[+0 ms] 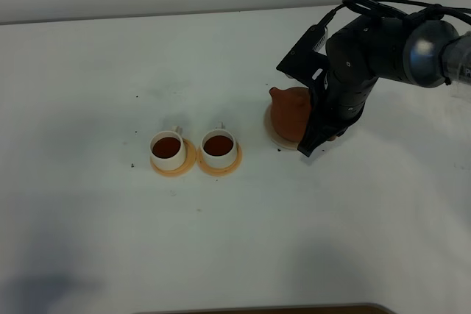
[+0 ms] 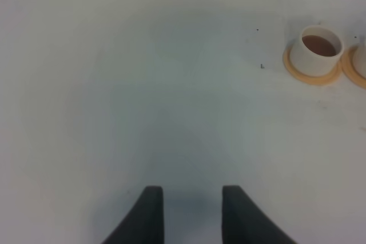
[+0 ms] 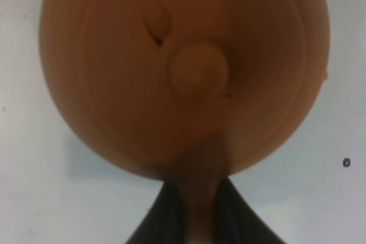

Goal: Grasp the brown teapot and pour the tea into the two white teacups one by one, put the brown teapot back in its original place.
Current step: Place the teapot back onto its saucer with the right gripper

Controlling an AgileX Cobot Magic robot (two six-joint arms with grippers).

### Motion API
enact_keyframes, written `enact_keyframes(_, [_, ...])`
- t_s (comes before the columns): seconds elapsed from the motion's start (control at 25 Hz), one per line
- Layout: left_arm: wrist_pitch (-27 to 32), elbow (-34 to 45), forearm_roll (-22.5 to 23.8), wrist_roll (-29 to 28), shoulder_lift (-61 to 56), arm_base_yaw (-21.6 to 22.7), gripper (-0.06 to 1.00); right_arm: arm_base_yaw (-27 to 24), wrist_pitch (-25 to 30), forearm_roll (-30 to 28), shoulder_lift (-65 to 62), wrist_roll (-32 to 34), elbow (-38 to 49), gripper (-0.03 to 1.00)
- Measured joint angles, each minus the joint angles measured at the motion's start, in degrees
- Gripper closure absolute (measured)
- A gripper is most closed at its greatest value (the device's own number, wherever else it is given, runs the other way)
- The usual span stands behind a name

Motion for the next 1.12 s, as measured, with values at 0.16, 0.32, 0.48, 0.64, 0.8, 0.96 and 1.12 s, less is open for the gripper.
enact_keyframes(0.16, [0.0,0.0,0.0,0.0,0.0,0.0,0.65,0.0,-0.2,0.1,0.0,0.9,0.0,0.80])
enact_keyframes(0.32, [0.0,0.0,0.0,0.0,0.0,0.0,0.65,0.0,-0.7,0.3,0.0,1.8,-0.1,0.64])
enact_keyframes(0.48, [0.0,0.0,0.0,0.0,0.0,0.0,0.65,0.0,1.5,0.3,-1.1,2.7,-0.1,0.48])
enact_keyframes(0.64, [0.0,0.0,0.0,0.0,0.0,0.0,0.65,0.1,8.0,0.3,-4.8,4.0,-0.8,0.42])
enact_keyframes(0.8, [0.0,0.0,0.0,0.0,0.0,0.0,0.65,0.1,18.1,0.7,-9.4,5.6,-1.0,0.43])
enact_keyframes(0.96, [0.0,0.0,0.0,0.0,0.0,0.0,0.65,0.1,26.9,4.6,-13.7,5.8,0.6,0.48])
enact_keyframes(1.12, [0.0,0.0,0.0,0.0,0.0,0.0,0.65,0.1,28.5,9.0,-19.6,5.8,7.5,0.54])
